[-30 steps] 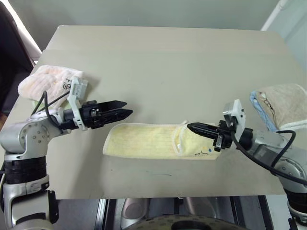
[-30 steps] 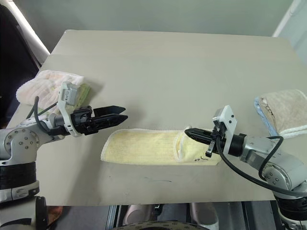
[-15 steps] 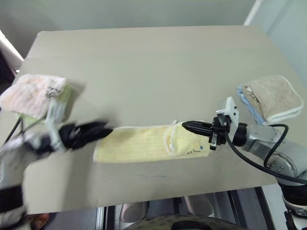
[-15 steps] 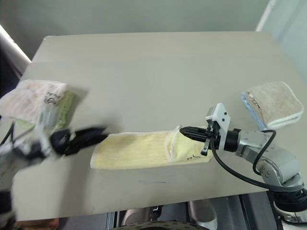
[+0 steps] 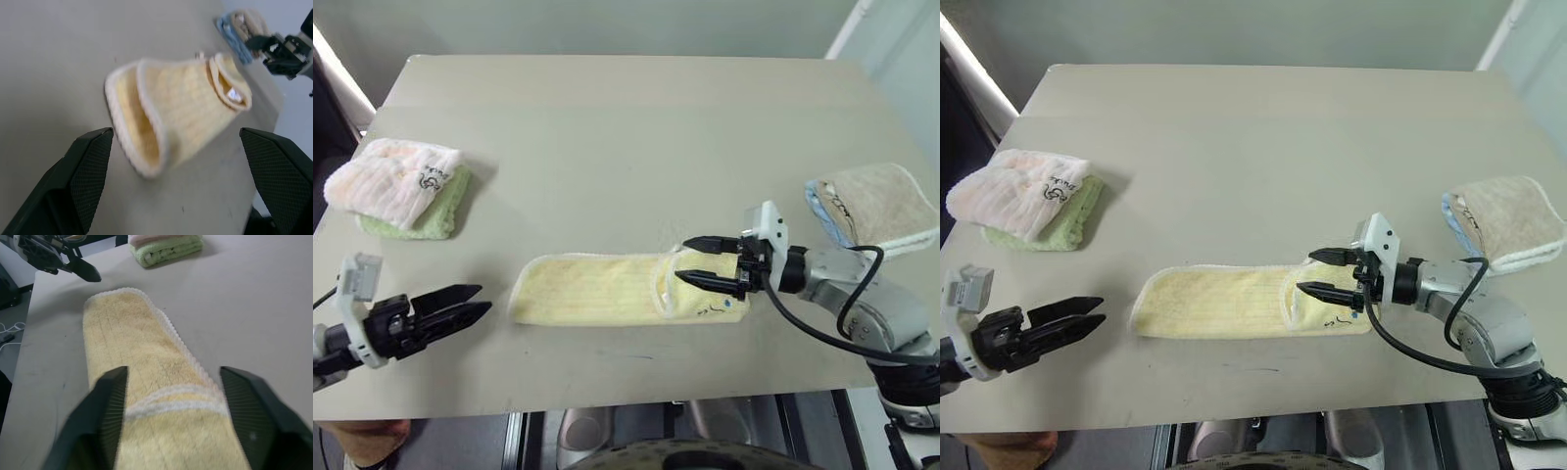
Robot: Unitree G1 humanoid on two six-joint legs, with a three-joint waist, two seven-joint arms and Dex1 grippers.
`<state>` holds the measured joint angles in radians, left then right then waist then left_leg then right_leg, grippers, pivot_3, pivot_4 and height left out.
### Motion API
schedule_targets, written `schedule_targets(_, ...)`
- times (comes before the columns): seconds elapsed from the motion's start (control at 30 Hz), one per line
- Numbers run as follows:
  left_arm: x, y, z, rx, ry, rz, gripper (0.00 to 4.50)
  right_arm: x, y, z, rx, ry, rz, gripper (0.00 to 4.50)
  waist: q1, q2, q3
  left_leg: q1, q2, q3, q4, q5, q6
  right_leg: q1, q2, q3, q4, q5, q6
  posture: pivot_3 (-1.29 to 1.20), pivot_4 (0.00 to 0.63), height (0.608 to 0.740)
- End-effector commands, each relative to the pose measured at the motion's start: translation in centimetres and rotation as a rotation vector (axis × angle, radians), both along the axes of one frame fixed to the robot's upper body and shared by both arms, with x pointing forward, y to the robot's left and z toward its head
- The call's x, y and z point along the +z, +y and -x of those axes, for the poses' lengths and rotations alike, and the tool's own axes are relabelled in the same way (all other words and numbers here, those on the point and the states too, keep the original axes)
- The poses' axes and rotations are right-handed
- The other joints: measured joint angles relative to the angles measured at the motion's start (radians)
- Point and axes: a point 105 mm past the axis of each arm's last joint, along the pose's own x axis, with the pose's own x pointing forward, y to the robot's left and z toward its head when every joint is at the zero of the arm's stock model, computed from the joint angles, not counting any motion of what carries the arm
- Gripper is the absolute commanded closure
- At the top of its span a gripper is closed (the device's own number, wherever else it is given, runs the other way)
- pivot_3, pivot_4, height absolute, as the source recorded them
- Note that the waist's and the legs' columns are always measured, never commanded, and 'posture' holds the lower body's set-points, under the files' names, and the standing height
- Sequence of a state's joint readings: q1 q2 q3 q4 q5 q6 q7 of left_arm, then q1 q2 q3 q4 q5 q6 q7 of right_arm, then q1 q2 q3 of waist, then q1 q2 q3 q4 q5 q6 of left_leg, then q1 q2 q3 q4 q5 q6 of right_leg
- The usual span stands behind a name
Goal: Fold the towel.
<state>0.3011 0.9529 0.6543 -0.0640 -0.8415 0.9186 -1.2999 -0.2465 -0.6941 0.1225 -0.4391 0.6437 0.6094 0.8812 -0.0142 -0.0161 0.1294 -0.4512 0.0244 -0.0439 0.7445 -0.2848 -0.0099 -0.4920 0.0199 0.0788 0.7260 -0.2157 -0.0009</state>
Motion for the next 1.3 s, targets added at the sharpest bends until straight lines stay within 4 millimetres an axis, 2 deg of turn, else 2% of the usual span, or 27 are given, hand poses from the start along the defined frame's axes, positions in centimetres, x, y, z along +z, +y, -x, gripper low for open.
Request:
schedule_targets(0.03,-0.5,0.9,0.6,0.004,0.049,-0.032,0.00,1.1,0.1,0.4,0.030,-0.053,0.000,0.04,-0.003,0.000,0.000,0.000,0.001,0.000,0.000,0.000,-0.001,-0.001,0.001,0.000,0.001,0.000,0.000,0.00,0.150,0.697)
schedule_targets(0.17,-1.4,1.6,1.7,0.055,0.216,-0.024,0.00,1.2,0.3,0.0,0.008,-0.062,-0.013,0.04,-0.006,-0.001,0.000,-0.001,0.005,0.000,0.000,0.001,-0.003,-0.002,0.005,0.000,0.002,0.001,-0.003,0.00,0.150,0.697)
schedule_targets(0.3,-2.2,1.4,2.2,0.091,0.323,0.007,0.00,1.8,0.5,-0.5,-0.022,-0.074,-0.046,0.04,-0.007,-0.001,0.000,-0.001,0.007,0.000,0.000,0.001,-0.005,-0.004,0.007,0.000,0.005,0.002,-0.006,0.00,0.150,0.697)
schedule_targets(0.4,-2.6,-0.1,2.0,0.097,0.390,0.109,0.00,2.2,0.5,-0.9,-0.044,-0.084,-0.064,0.04,-0.006,0.000,0.000,0.000,0.007,0.000,0.000,0.001,-0.006,-0.004,0.008,0.000,0.006,0.002,-0.007,0.00,0.150,0.697)
schedule_targets(0.57,-2.9,-2.8,0.0,0.108,0.427,0.300,0.00,2.4,0.5,-0.8,-0.058,-0.083,-0.067,0.04,0.009,0.002,0.000,0.000,0.007,0.001,0.000,0.003,-0.006,-0.003,0.007,0.002,0.005,0.003,-0.009,0.00,0.150,0.697)
schedule_targets(0.83,-4.3,-5.4,-1.6,0.109,0.485,0.350,0.00,2.4,0.1,-1.0,-0.104,-0.091,-0.056,0.04,0.019,0.004,0.001,0.004,0.006,0.001,0.001,0.006,-0.005,0.002,0.007,0.002,0.005,0.003,-0.009,0.00,0.150,0.697)
schedule_targets(0.93,-4.6,-5.6,-1.7,0.112,0.493,0.341,0.00,2.1,0.0,-0.9,-0.115,-0.091,-0.041,0.04,0.024,0.006,0.002,0.012,0.005,0.000,0.001,0.006,-0.005,0.011,0.007,0.003,0.005,0.002,-0.006,0.00,0.150,0.697)
schedule_targets(1.0,-4.7,-5.5,-1.6,0.113,0.501,0.338,0.00,1.9,-0.1,-0.8,-0.123,-0.089,-0.031,0.04,0.024,0.007,0.002,0.016,0.005,-0.001,0.001,0.005,-0.005,0.016,0.008,0.003,0.004,-0.006,0.004,0.00,0.150,0.697)
schedule_targets(1.23,-4.9,-4.6,-2.0,0.144,0.500,0.356,0.00,2.0,-0.2,-1.1,-0.142,-0.099,-0.038,0.04,0.022,0.008,0.001,0.016,0.004,-0.001,0.001,0.004,-0.008,0.016,0.008,0.004,0.004,-0.008,0.005,0.00,0.150,0.697)
schedule_targets(1.3,-5.1,-4.7,-2.0,0.139,0.499,0.366,0.40,2.1,-0.2,-1.2,-0.148,-0.104,-0.040,0.00,0.022,0.010,0.001,0.016,0.004,-0.001,0.001,0.004,-0.007,0.016,0.008,0.004,0.004,-0.008,0.005,0.00,0.150,0.697)
